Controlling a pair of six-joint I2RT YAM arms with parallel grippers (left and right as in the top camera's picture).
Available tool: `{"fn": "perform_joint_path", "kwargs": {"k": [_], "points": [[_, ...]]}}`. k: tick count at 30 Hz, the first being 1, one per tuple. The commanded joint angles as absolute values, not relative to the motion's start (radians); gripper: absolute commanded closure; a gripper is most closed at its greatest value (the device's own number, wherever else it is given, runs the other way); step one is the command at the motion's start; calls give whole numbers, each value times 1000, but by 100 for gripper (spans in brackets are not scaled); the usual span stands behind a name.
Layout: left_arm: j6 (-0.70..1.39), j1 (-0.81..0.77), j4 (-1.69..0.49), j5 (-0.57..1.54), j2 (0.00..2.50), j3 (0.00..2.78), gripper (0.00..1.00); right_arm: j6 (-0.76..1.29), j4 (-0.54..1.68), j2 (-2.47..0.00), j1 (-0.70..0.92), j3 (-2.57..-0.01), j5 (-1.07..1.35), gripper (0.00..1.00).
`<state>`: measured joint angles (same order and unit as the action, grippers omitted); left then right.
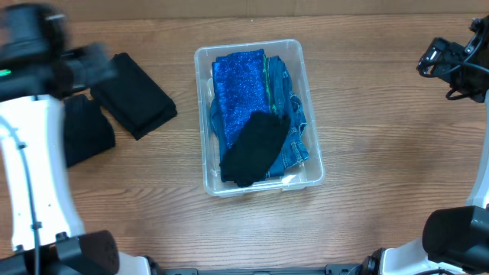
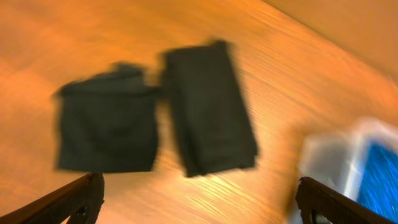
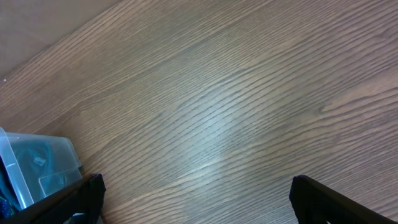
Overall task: Pack container
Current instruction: 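Withdraw the left arm from the bin toward the left side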
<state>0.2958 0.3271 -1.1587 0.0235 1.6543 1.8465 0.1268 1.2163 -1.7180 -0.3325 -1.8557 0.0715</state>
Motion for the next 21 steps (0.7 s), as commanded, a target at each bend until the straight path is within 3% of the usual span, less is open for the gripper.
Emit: {"fn": "perform_joint_path", "kwargs": {"k": [1, 6, 14, 21], "points": [[424, 518, -1169, 155, 1661, 1795, 0, 131, 1213, -1711, -333, -1858, 72, 0], [463, 640, -1099, 104, 1662, 1654, 0, 131, 1213, -1711, -333, -1858, 73, 0], [182, 759, -795, 182, 1663, 1342, 0, 130, 1212, -1711, -333, -1858, 84, 0], [-114, 844, -628, 440, 1727, 1253, 0, 130, 1210, -1711, -333, -1858, 84, 0]]}}
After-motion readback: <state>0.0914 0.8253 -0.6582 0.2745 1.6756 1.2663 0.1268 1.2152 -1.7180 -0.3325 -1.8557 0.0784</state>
